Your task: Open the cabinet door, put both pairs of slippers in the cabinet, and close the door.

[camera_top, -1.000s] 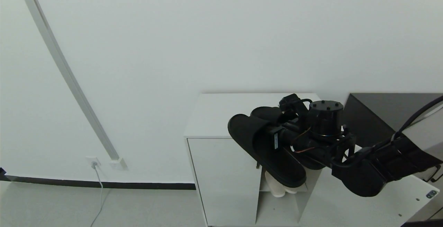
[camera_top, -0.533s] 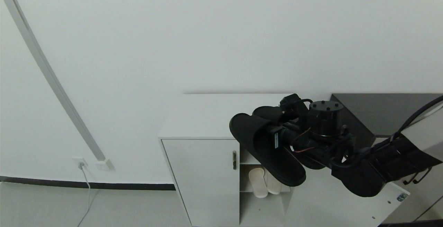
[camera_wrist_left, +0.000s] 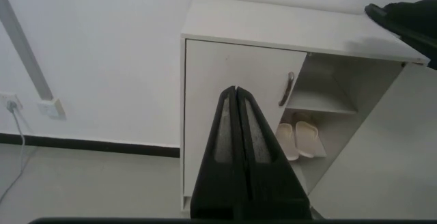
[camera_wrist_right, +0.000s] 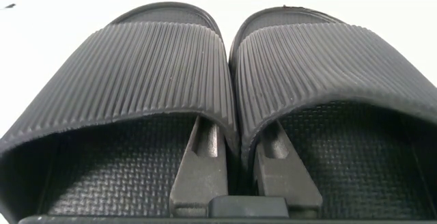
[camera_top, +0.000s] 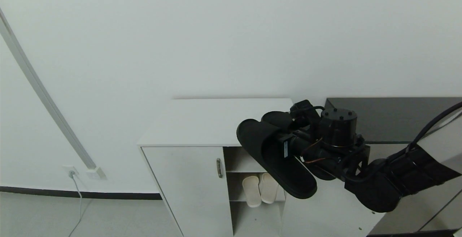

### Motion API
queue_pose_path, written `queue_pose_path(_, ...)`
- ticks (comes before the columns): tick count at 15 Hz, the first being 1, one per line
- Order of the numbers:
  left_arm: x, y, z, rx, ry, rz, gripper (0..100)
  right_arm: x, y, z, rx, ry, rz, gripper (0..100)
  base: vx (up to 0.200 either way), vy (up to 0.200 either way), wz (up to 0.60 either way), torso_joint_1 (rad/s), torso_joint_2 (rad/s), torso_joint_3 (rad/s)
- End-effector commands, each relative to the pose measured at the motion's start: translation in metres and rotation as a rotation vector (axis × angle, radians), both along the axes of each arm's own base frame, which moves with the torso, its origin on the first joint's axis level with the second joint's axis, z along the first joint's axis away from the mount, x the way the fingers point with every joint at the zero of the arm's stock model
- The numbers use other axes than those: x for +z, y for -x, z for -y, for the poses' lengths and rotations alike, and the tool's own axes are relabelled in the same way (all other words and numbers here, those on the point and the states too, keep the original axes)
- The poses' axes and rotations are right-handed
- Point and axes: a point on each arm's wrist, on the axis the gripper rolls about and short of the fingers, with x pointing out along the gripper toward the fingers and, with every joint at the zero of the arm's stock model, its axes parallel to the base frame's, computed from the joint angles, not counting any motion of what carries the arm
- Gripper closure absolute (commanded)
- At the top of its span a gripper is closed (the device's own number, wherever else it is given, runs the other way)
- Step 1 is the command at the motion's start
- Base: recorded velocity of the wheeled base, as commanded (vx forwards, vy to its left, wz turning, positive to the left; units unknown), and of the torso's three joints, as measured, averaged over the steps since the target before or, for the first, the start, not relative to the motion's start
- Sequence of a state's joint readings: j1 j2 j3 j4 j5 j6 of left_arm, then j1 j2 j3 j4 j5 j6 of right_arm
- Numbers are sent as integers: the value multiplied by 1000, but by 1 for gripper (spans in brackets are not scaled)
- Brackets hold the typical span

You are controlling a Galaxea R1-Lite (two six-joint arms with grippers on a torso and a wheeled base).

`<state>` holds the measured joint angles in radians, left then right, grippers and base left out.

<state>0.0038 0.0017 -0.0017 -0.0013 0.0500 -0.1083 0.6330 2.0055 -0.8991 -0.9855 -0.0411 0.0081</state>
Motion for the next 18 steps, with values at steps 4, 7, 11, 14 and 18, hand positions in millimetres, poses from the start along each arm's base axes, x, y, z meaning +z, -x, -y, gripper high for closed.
queue_pose_path(4,0,0,0,3,1,0,100,6,30,-15,84,-25,39,100,0,0,0,0,0,0)
queue_pose_path(7,0,0,0,3,1,0,100,15,43,-11,102,-41,55,100,0,0,0,0,0,0)
queue_pose_path(11,0,0,0,4,1,0,100,7,51,-8,106,-33,48,100,0,0,0,0,0,0)
queue_pose_path(14,0,0,0,3,-1,0,100,4,54,-7,111,-31,43,100,0,0,0,0,0,0)
queue_pose_path(18,0,0,0,3,1,0,100,2,53,-6,106,-38,50,100,0,0,0,-82,170,99)
